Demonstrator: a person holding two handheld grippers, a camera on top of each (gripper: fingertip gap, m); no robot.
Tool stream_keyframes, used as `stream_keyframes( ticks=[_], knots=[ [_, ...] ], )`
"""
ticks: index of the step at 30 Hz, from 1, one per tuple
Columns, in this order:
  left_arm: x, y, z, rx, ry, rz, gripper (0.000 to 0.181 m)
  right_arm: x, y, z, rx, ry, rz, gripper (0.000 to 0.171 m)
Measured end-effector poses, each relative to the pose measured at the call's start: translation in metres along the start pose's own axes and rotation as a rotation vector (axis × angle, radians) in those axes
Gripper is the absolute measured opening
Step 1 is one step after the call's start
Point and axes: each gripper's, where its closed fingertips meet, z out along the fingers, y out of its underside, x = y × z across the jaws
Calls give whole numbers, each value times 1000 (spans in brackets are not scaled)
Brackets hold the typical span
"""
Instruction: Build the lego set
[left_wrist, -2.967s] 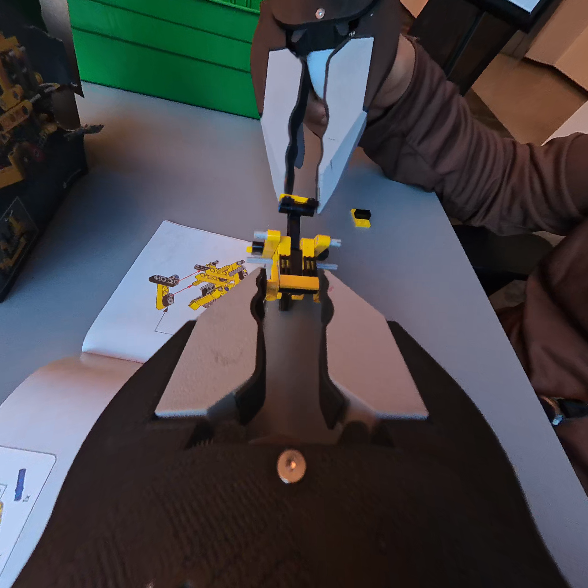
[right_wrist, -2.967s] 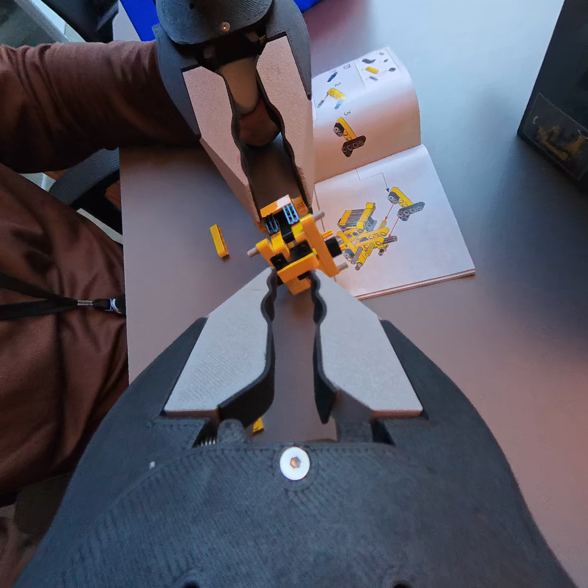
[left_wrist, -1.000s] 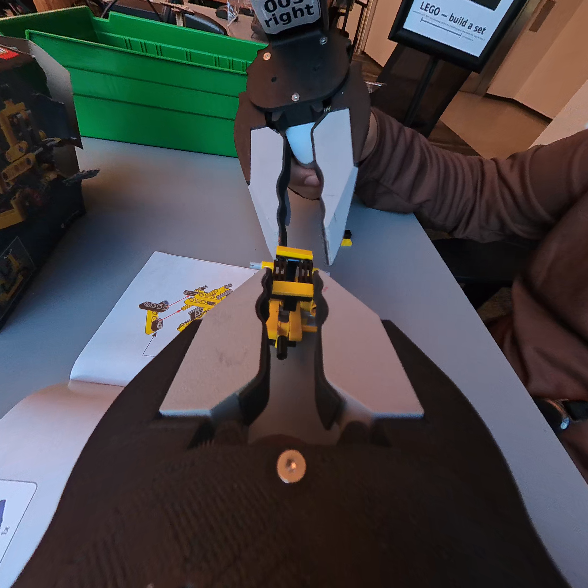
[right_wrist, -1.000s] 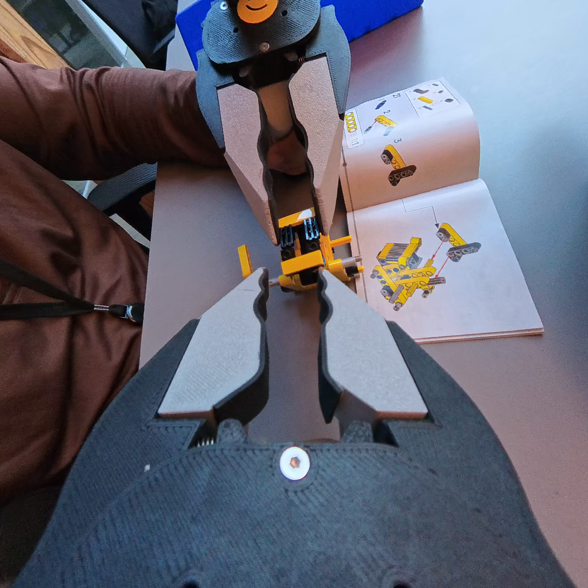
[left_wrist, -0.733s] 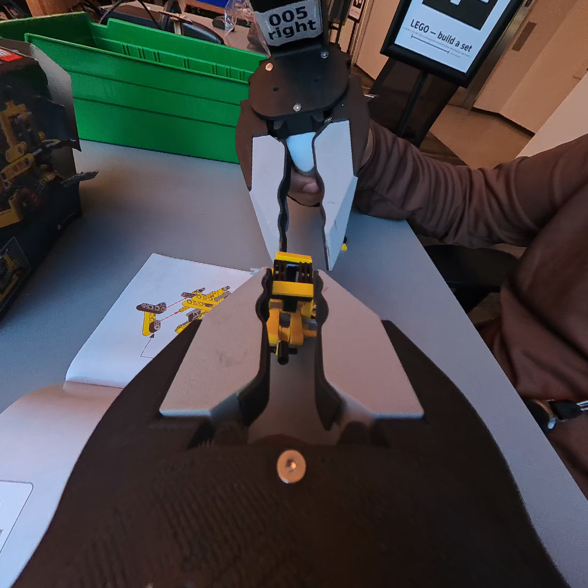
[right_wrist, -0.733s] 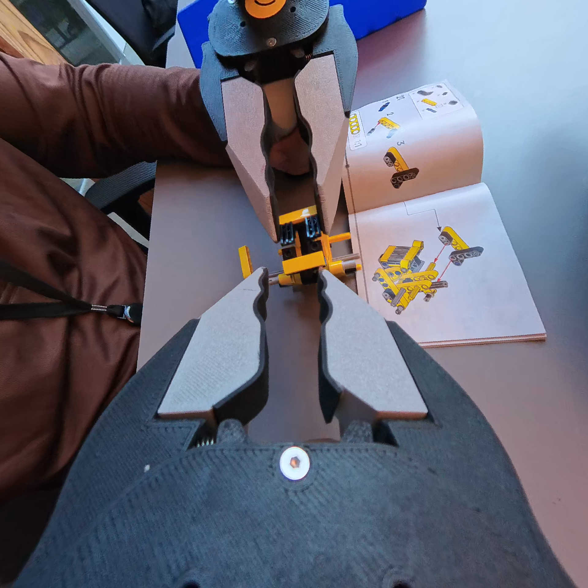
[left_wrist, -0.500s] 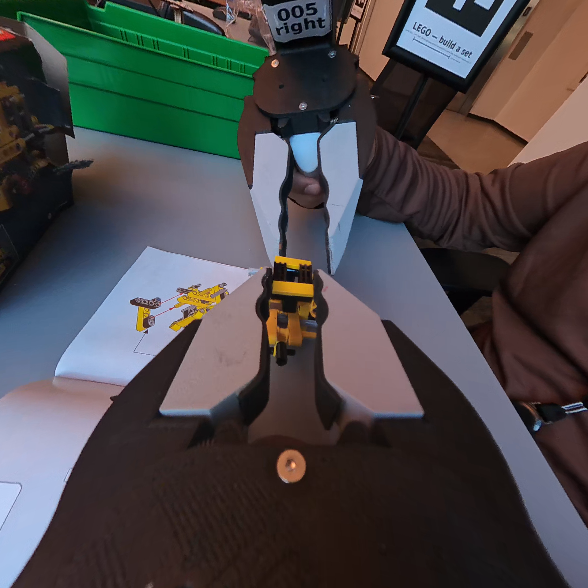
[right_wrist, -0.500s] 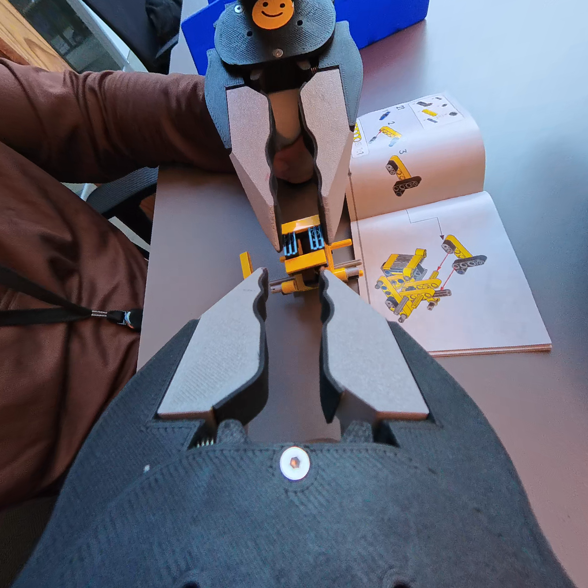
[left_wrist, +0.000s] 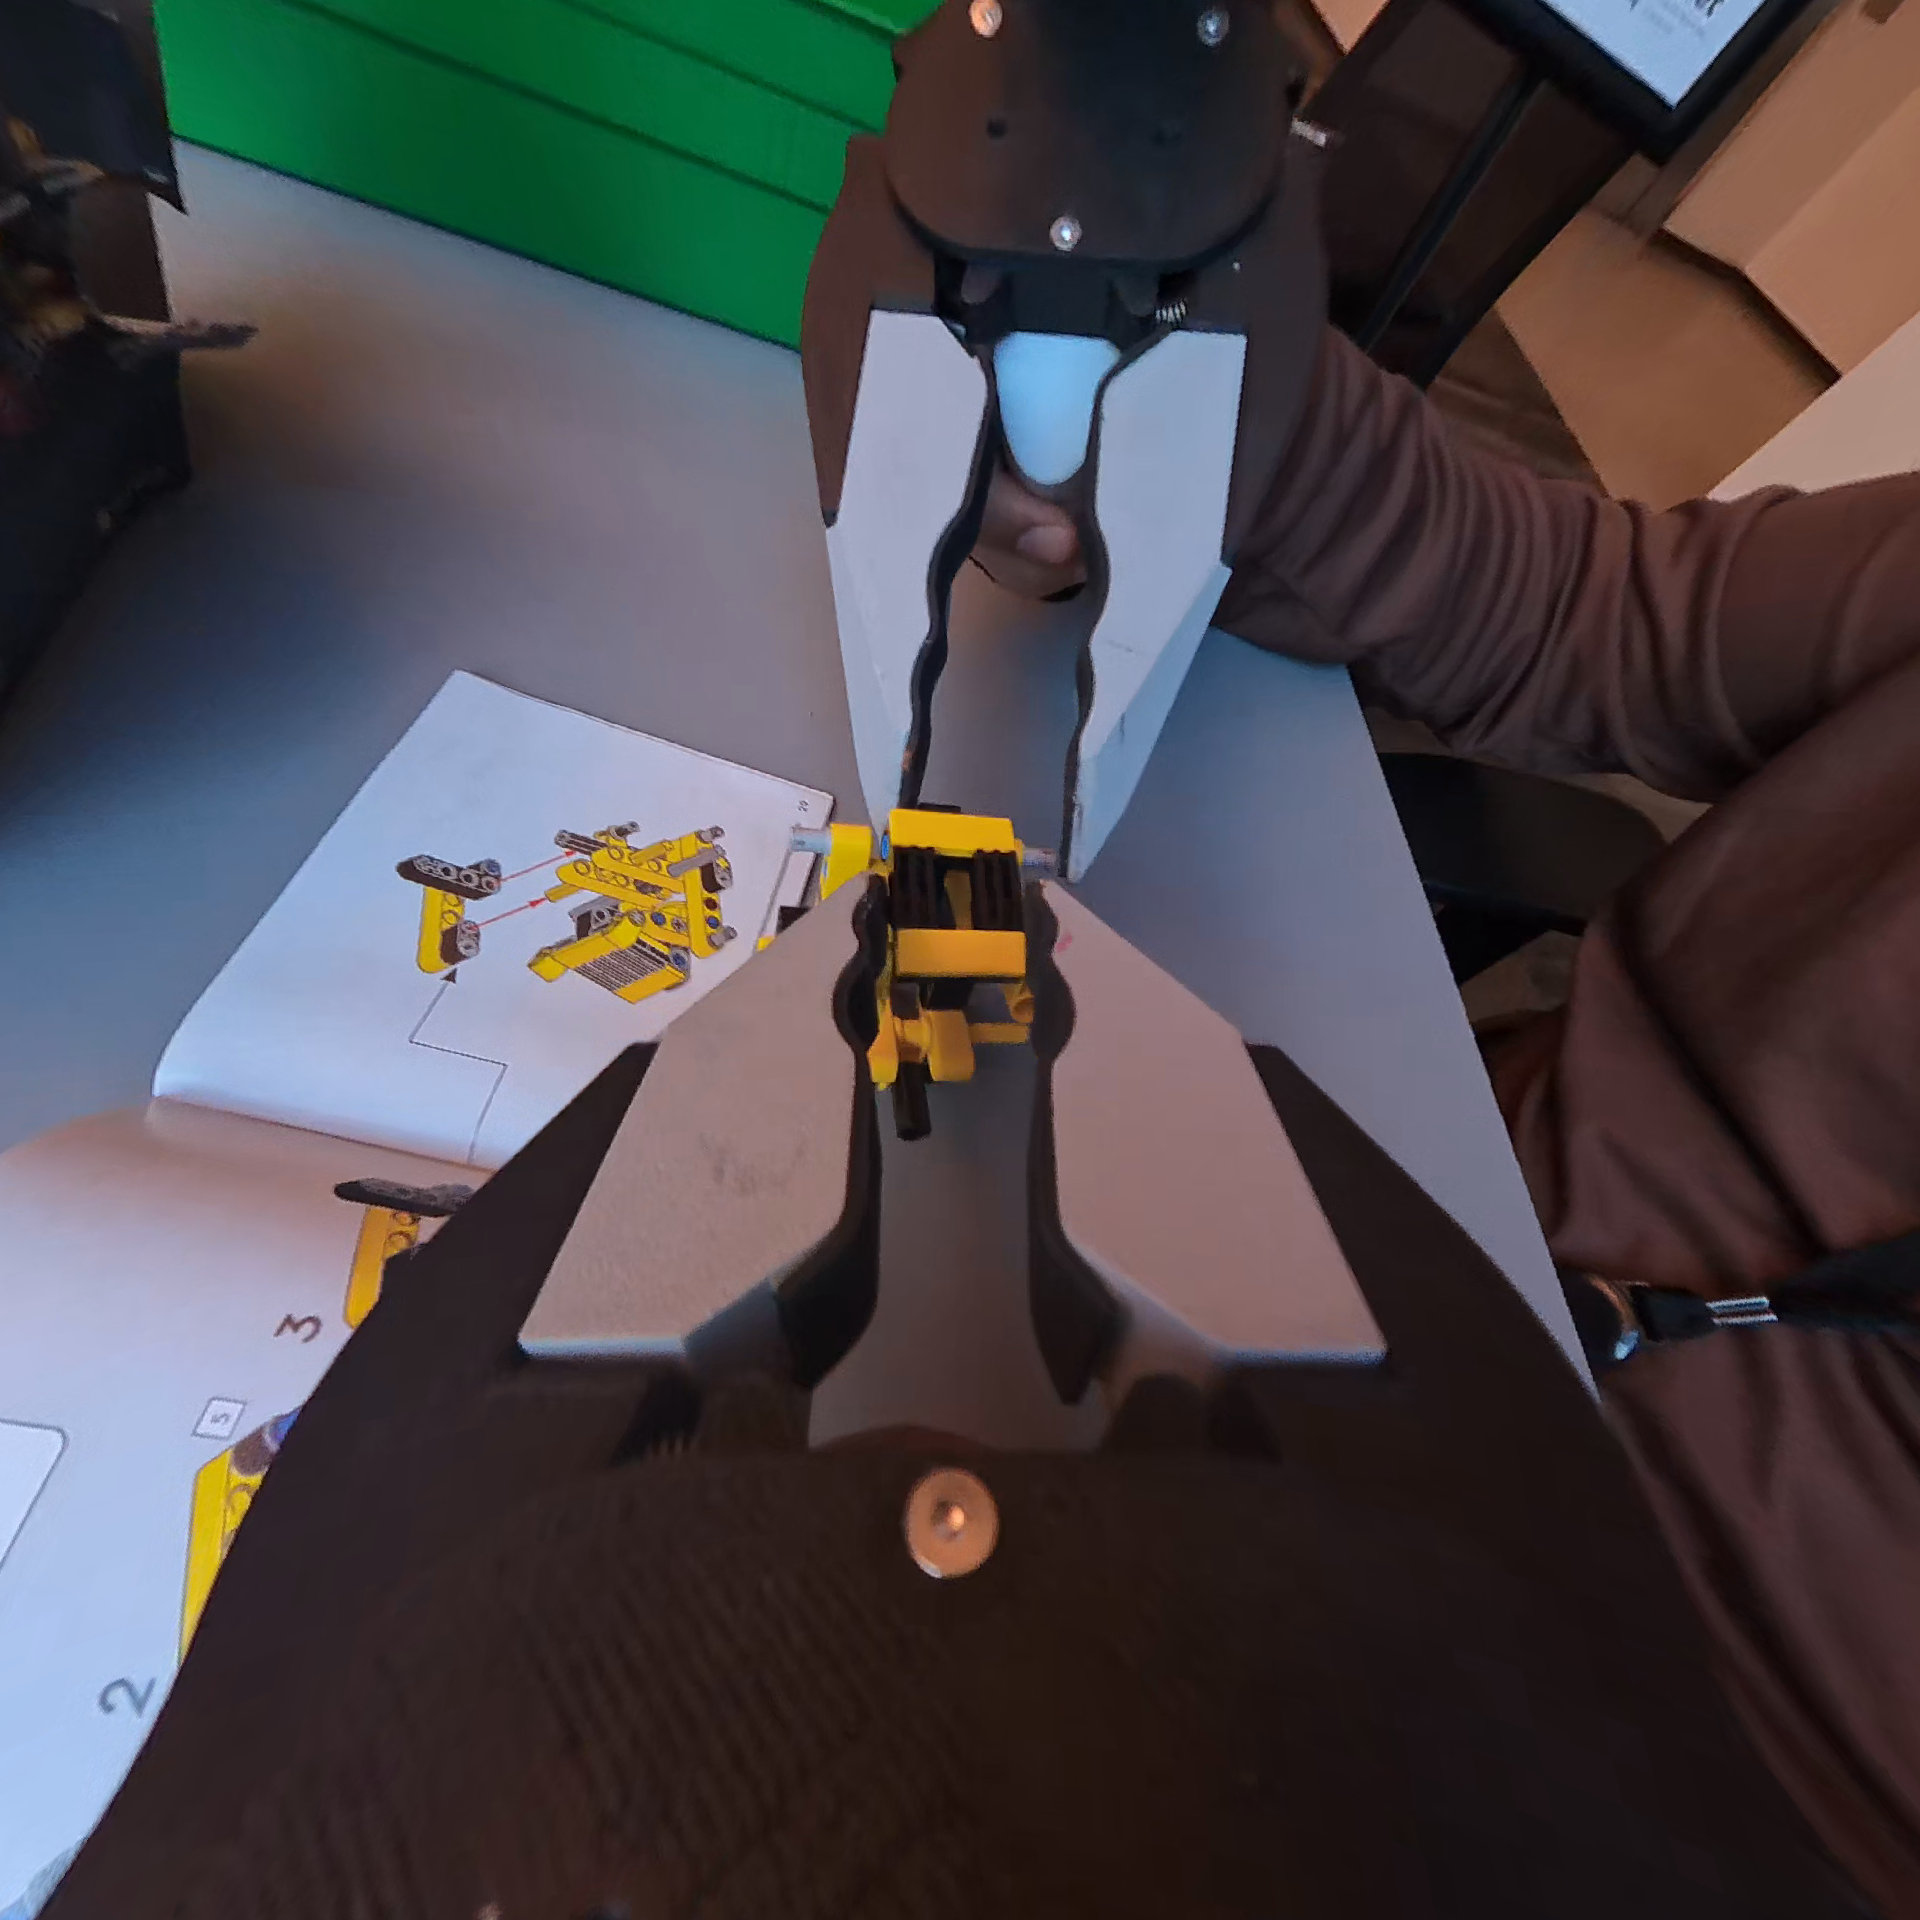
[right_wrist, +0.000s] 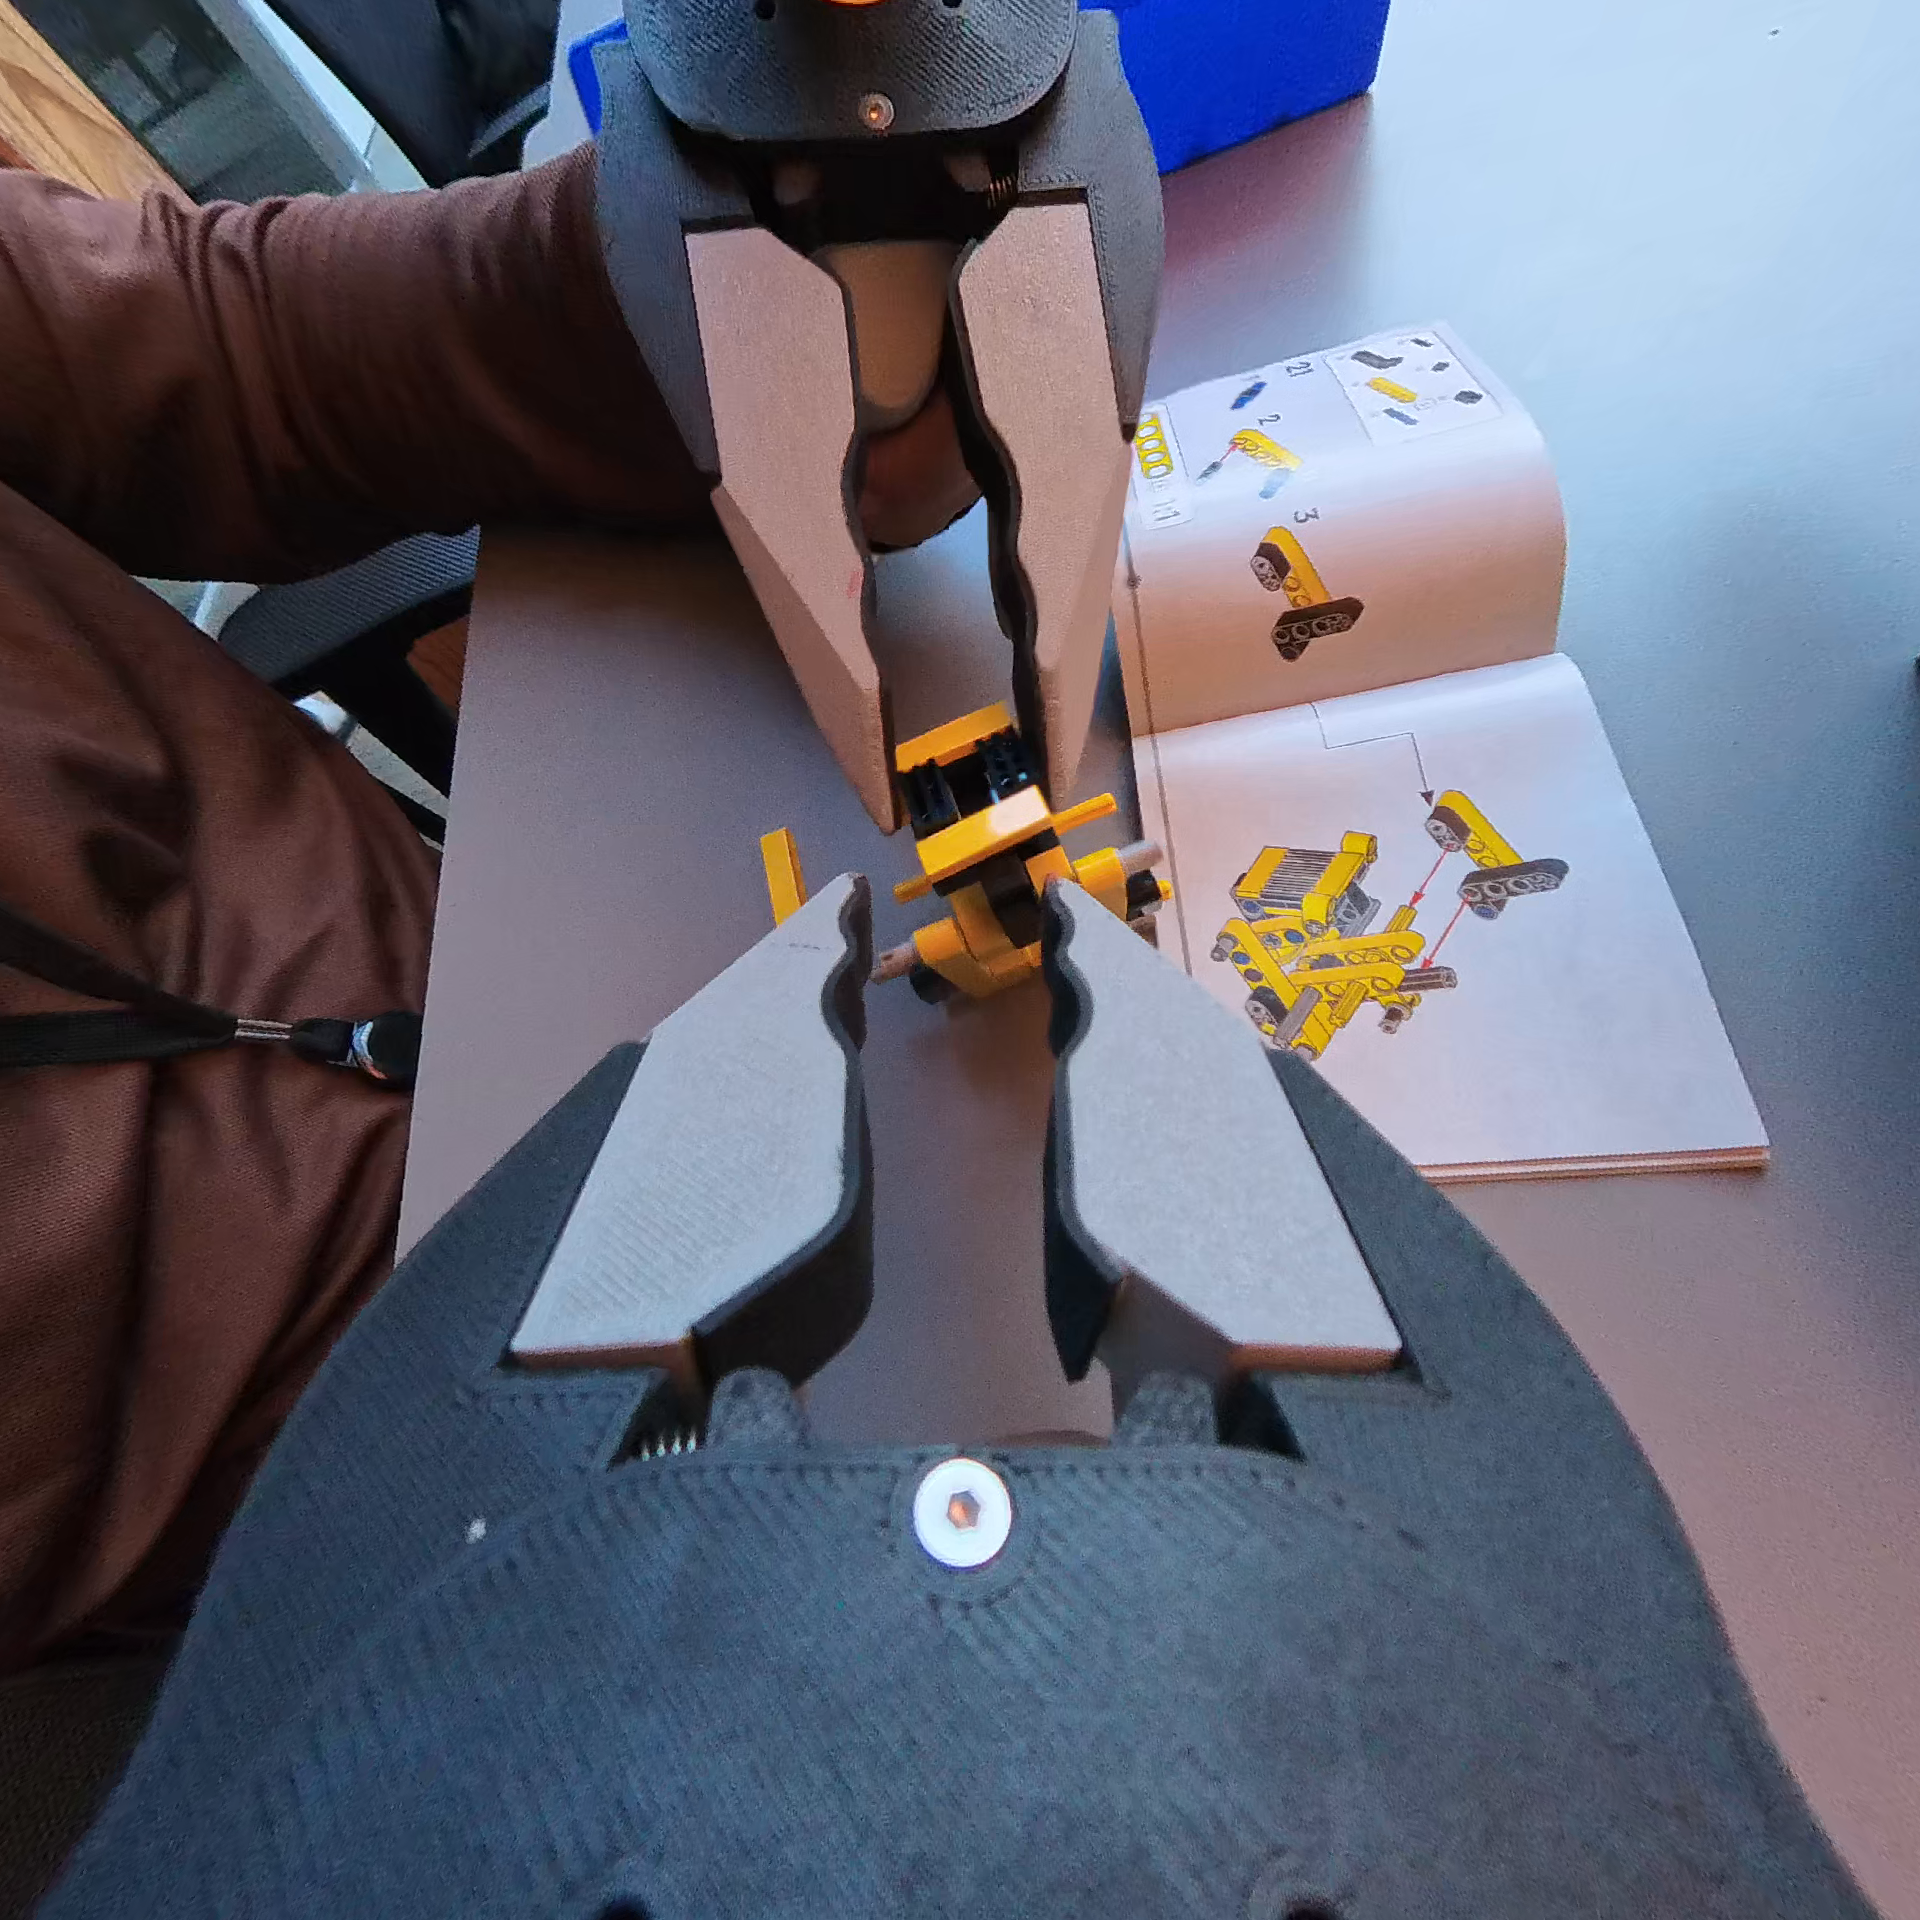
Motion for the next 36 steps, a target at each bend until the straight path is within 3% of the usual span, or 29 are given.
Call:
stream_keyframes(
  ticks=[10, 23, 30, 36],
  knots=[
    [1, 3, 1, -56, -86, -56, 23, -2, 0, 3, -14, 38, -88, 35],
    [4, 5, 2, -62, -57, -126, 23, 1, 3, 7, -67, 185, -295, 31],
    [8, 4, 6, -27, -77, -114, 23, -2, 5, 5, -59, 169, -332, 30],
    [18, 10, 6, 7, -186, 12, 23, -10, 4, 7, -45, 195, -480, 20]
  ],
)
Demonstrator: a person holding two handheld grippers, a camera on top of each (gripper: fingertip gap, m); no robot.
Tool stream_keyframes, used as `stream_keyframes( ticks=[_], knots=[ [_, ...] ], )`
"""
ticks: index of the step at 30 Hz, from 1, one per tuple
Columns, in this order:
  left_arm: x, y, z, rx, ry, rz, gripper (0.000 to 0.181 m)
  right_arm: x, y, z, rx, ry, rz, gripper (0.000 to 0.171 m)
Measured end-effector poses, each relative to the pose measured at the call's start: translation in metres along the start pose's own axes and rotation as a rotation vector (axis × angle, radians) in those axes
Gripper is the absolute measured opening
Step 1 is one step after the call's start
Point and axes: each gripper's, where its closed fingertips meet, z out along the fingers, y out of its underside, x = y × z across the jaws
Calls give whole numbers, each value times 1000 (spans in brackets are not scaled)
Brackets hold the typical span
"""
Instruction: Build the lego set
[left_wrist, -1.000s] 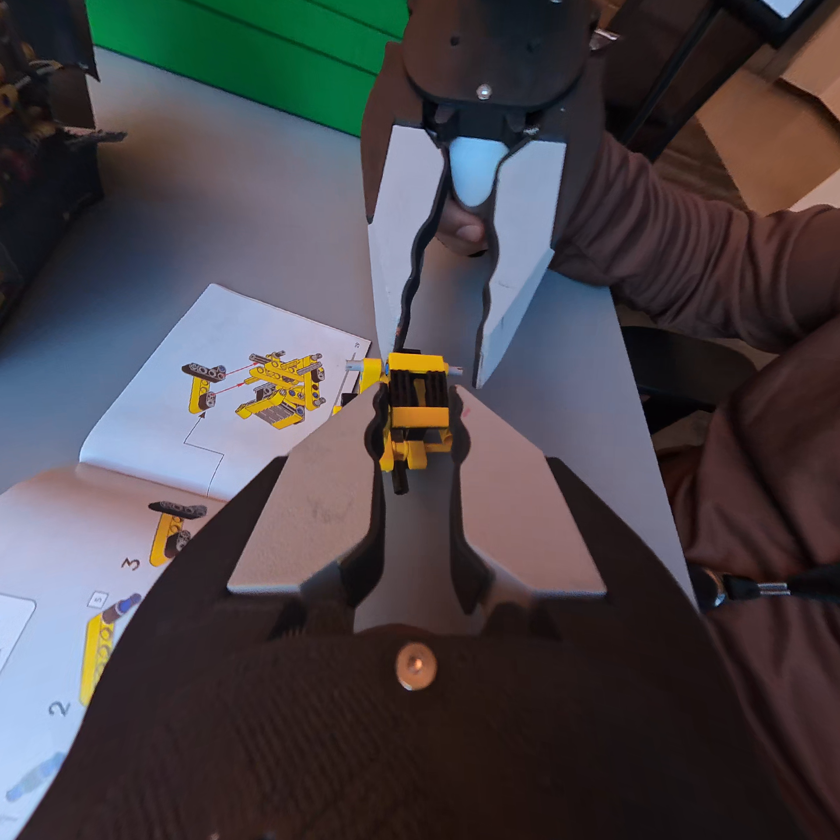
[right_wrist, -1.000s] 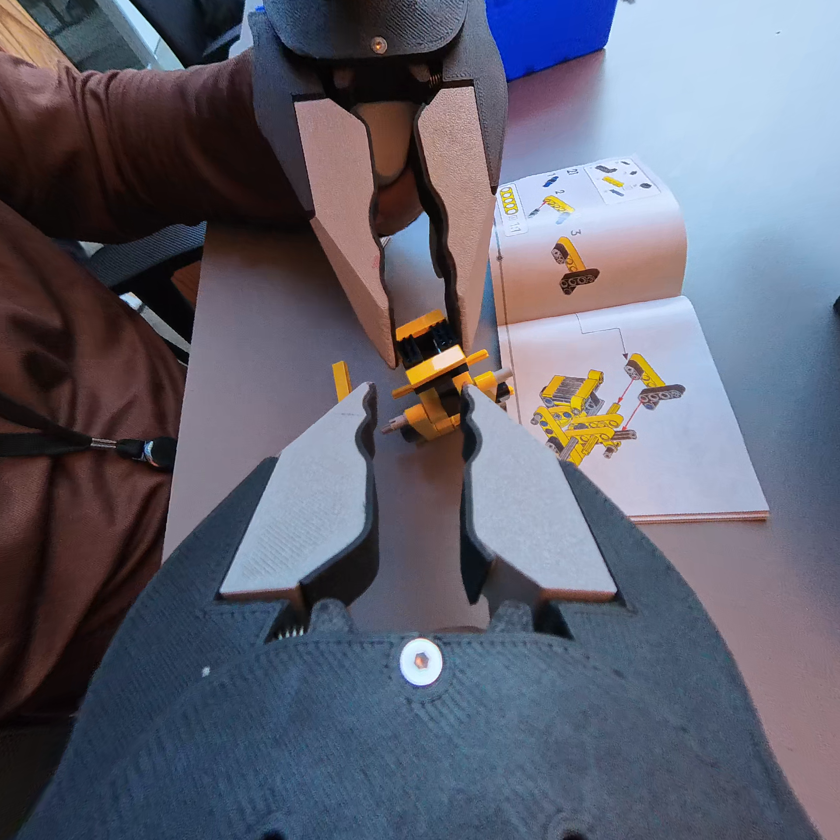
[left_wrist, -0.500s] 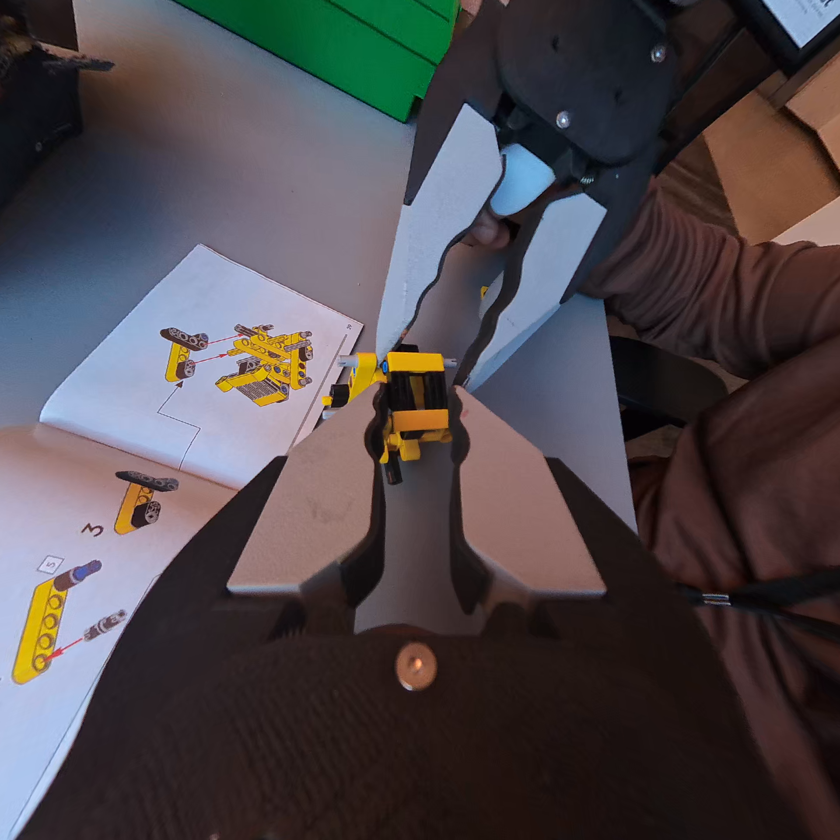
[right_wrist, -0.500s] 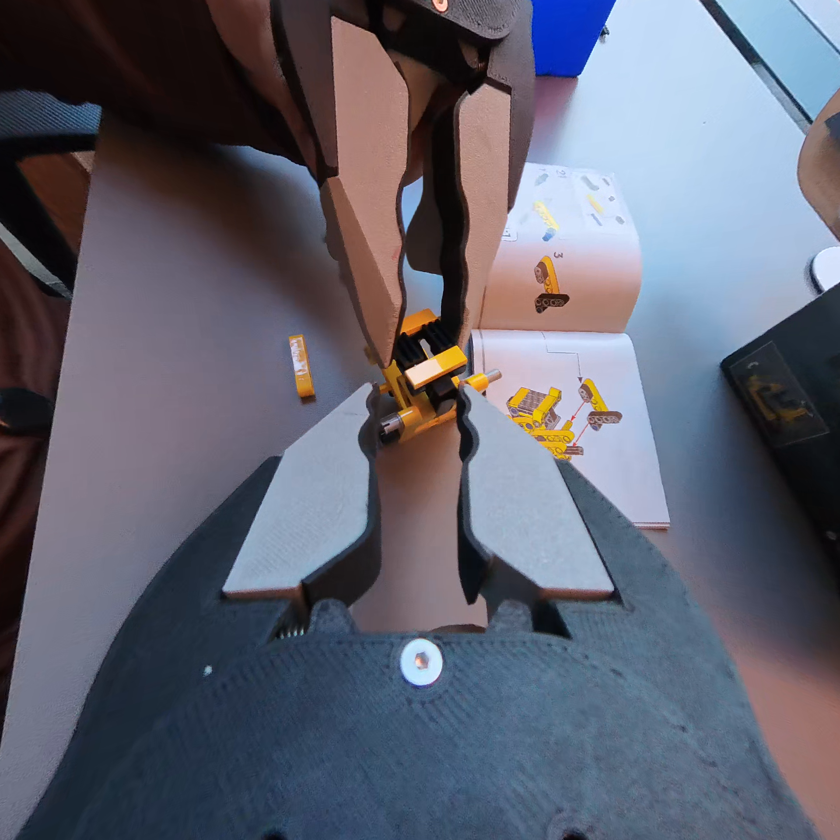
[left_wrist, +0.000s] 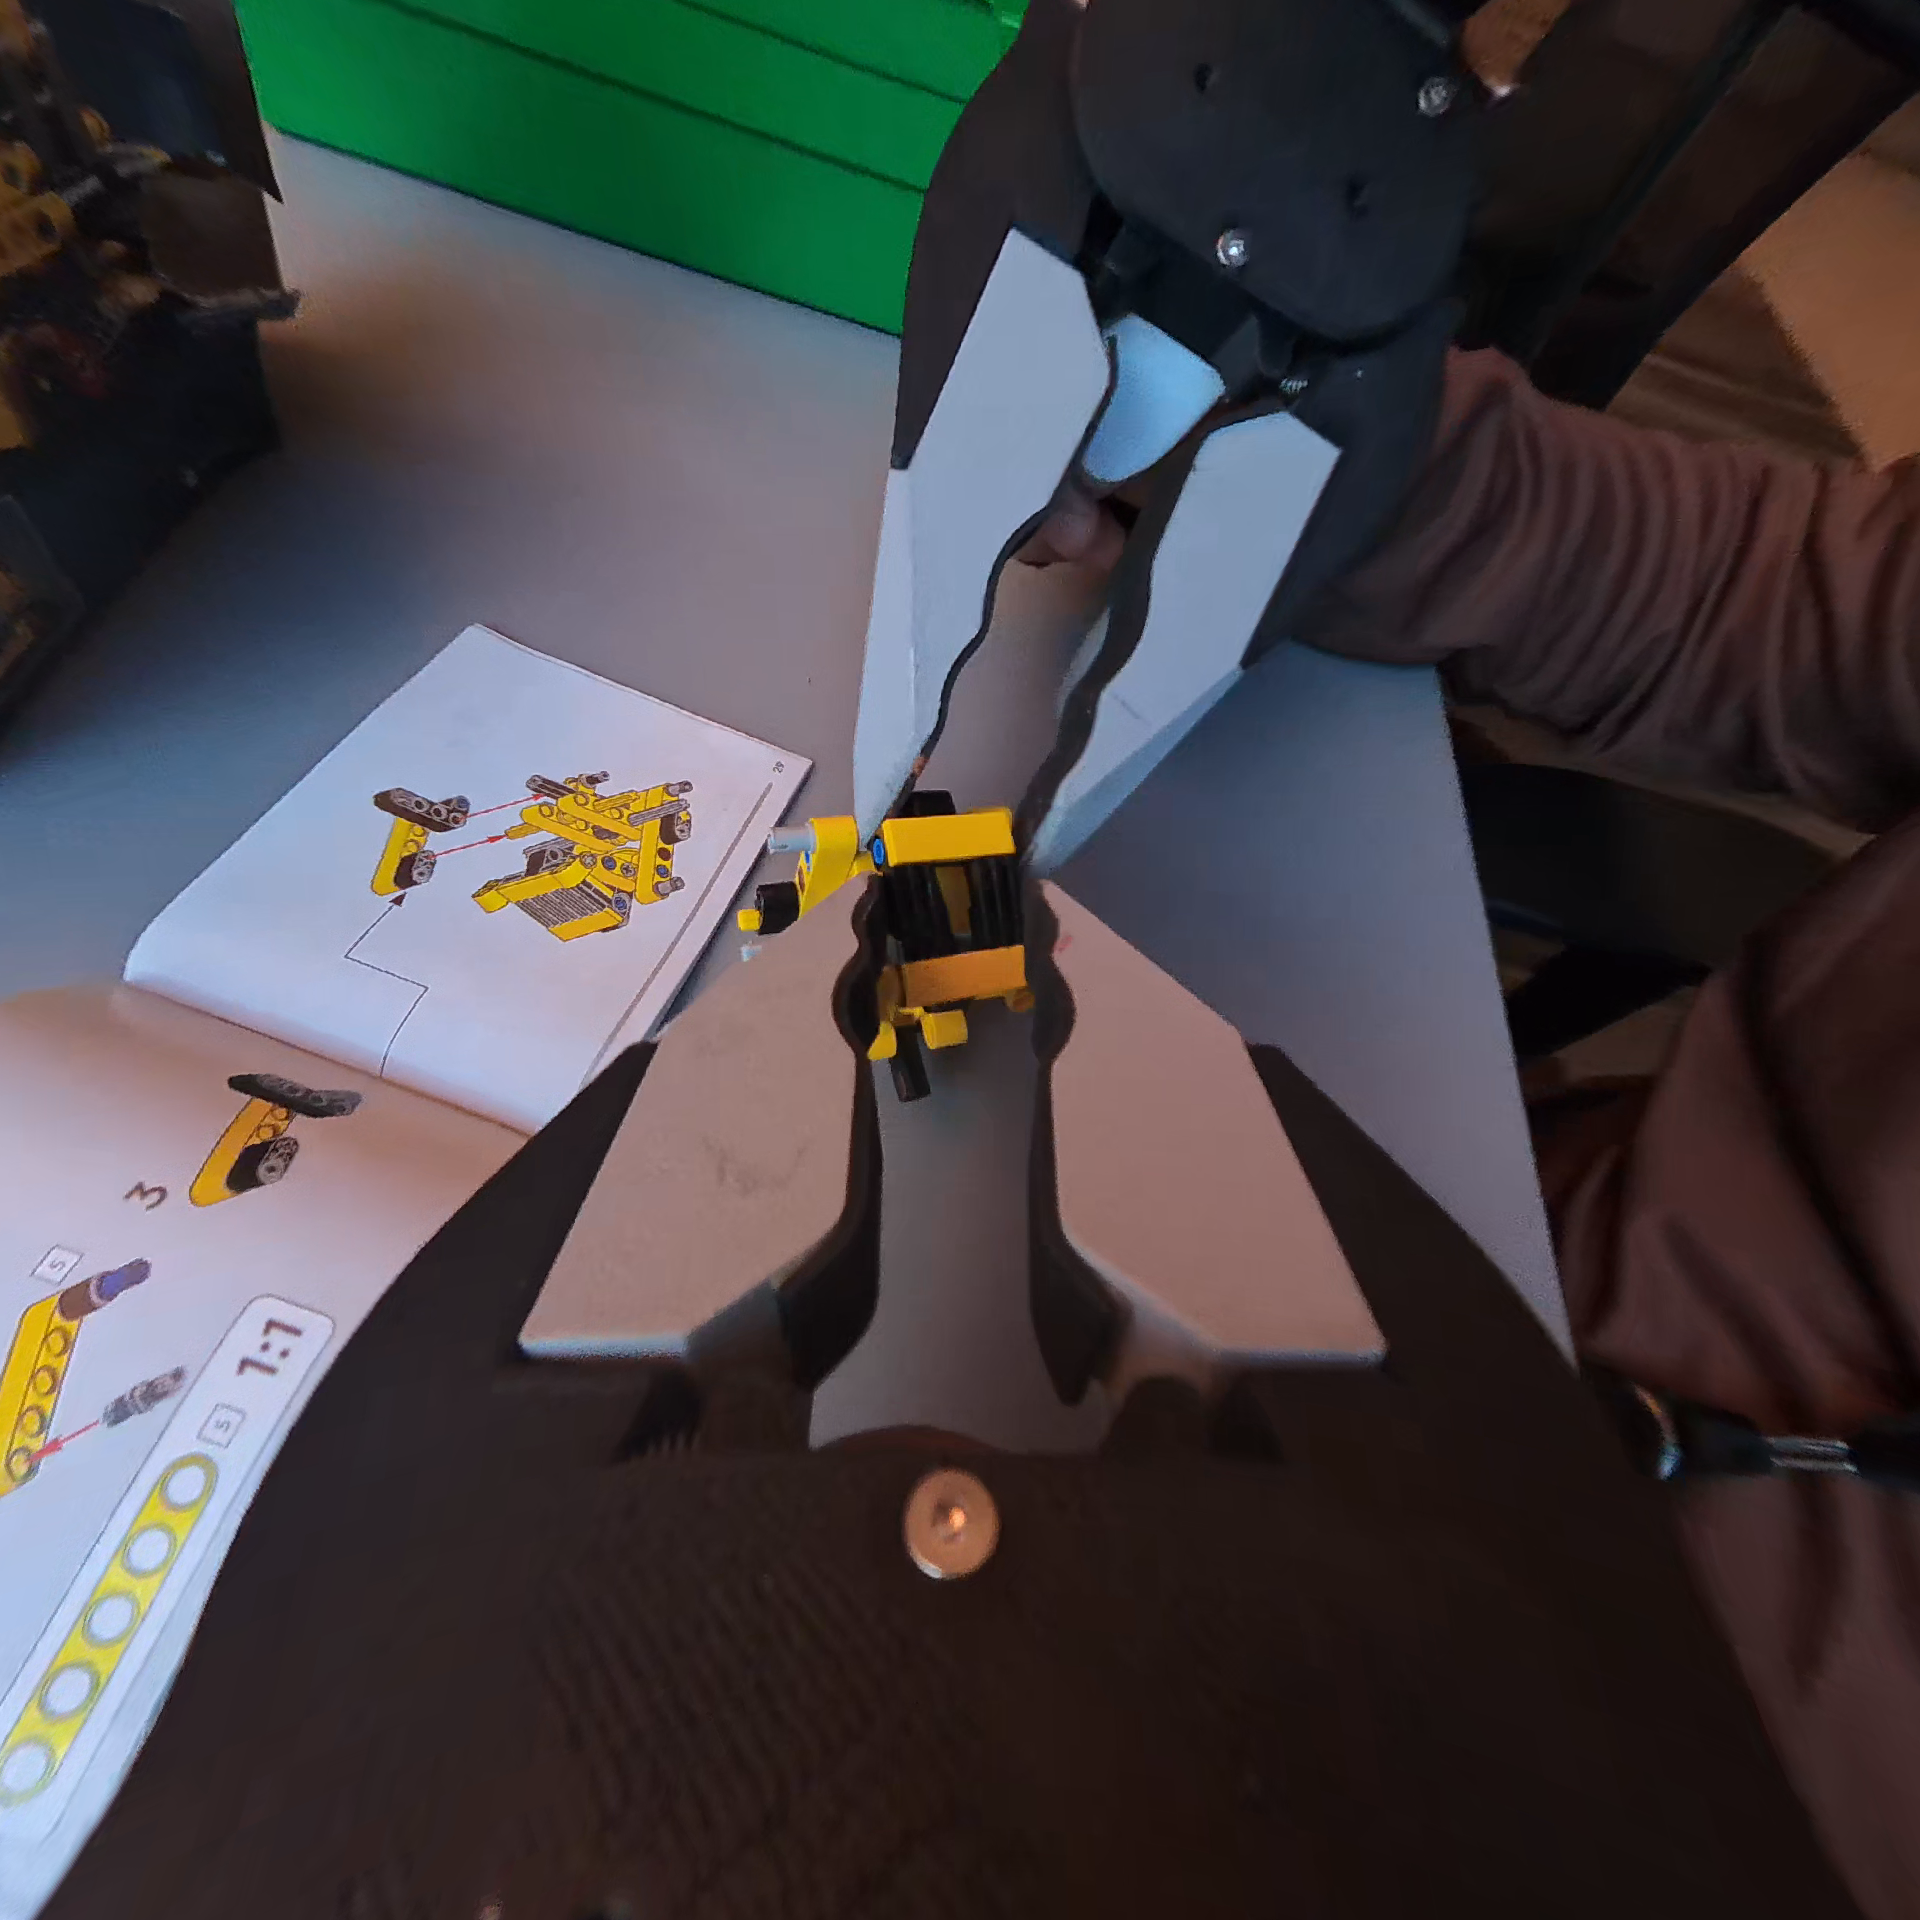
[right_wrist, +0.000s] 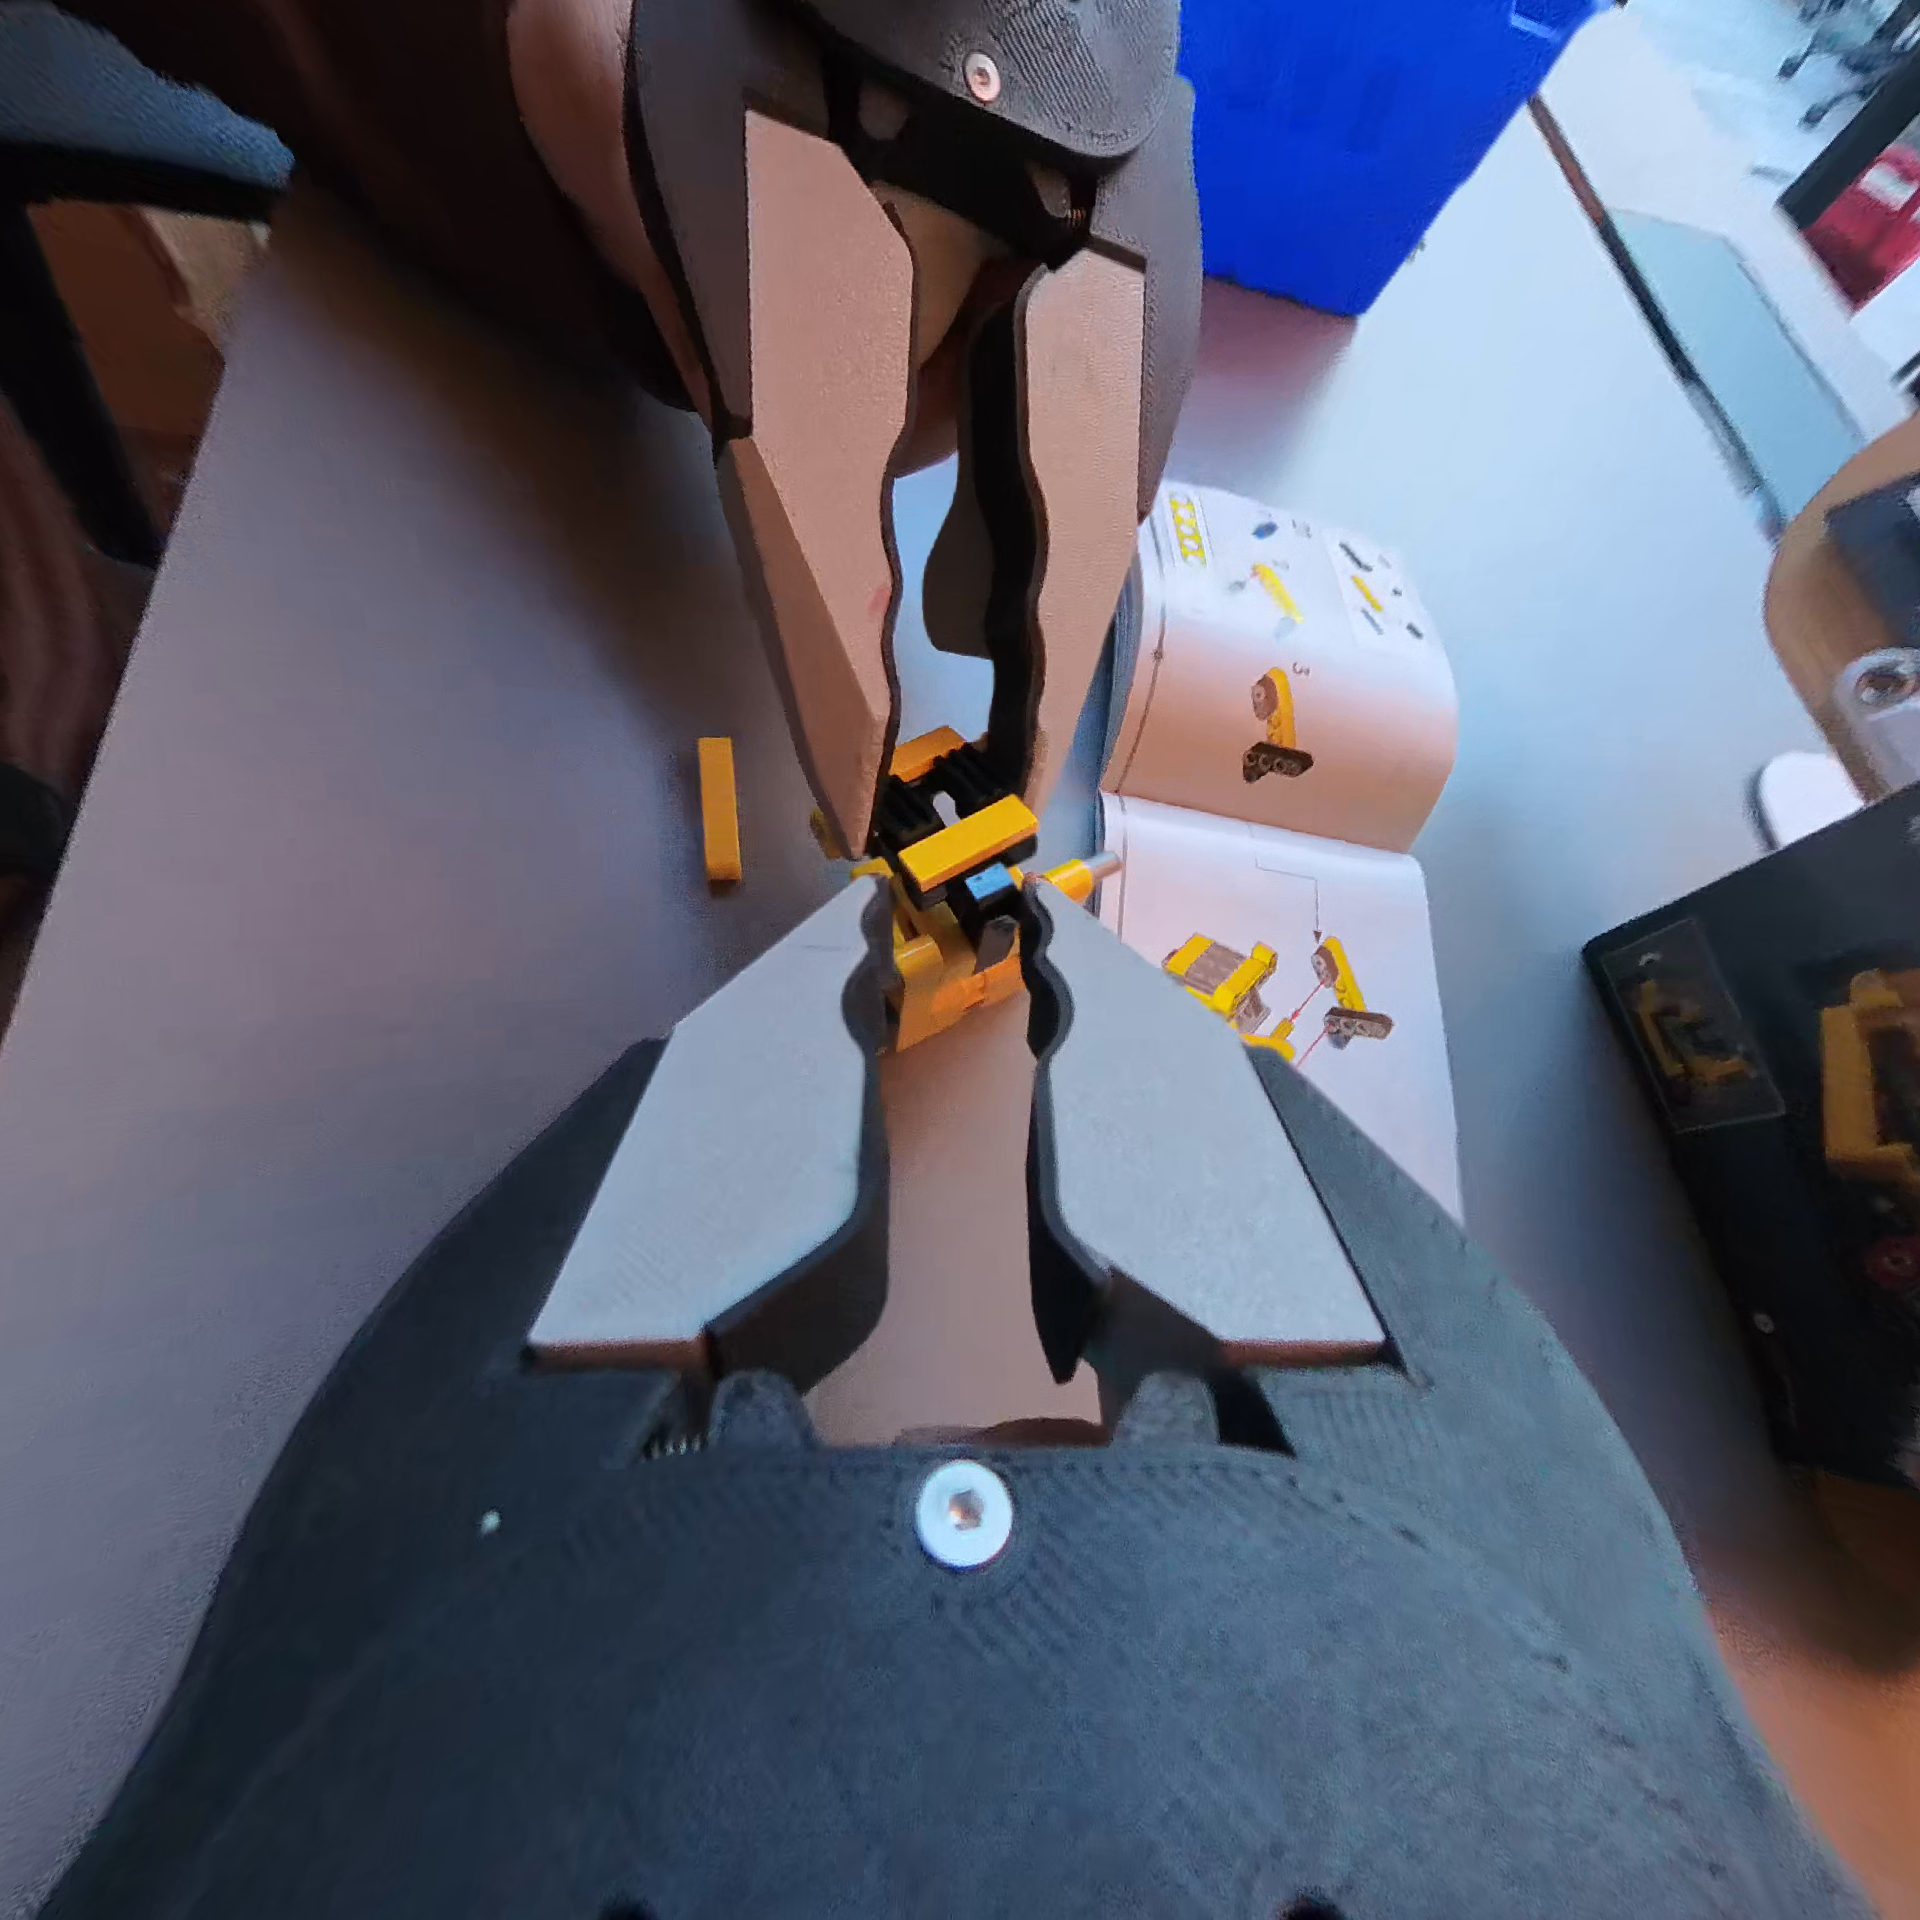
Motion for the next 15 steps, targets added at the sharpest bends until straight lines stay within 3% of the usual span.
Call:
stream_keyframes(
  ticks=[5, 15],
  knots=[
    [4, 3, -1, 17, -88, 72, 23, -4, -2, 1, 1, 31, -95, 19],
    [3, 1, -2, 71, -48, 5, 24, -3, -2, 2, -2, 60, -132, 19]
  ],
)
